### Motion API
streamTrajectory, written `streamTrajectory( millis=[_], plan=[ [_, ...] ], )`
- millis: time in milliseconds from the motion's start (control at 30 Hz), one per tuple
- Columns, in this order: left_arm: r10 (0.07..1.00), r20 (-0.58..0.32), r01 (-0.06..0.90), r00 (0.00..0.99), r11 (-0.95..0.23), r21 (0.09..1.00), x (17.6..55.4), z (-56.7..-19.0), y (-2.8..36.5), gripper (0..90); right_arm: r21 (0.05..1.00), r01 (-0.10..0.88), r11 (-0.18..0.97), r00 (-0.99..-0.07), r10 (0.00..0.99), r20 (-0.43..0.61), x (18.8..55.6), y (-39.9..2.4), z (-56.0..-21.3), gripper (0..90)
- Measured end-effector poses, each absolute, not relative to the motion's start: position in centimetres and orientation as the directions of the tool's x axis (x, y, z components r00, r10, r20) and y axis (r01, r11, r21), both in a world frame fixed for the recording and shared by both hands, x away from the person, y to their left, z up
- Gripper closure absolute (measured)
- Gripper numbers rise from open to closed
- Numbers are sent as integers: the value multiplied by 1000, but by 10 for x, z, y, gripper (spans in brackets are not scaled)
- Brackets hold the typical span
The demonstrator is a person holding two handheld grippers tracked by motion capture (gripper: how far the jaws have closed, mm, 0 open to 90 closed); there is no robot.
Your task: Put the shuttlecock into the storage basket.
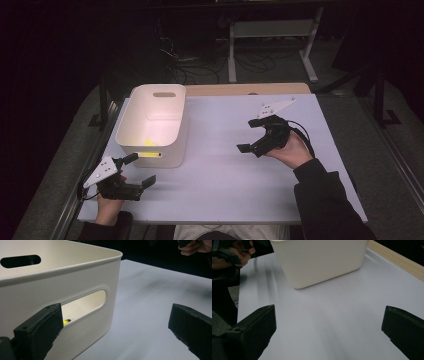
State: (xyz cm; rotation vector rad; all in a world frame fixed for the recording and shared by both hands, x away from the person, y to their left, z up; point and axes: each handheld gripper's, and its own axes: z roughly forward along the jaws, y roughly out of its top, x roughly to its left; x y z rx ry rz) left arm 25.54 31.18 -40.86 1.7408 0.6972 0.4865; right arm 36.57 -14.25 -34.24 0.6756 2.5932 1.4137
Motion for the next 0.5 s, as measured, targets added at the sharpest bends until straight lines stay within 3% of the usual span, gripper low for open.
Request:
streamTrajectory(
  millis=[500],
  plan=[
    [674,-26,205,738,-187,961,255,-409,312,0,830,358,428,-865,487,122,360,-170,-352,0]
  ],
)
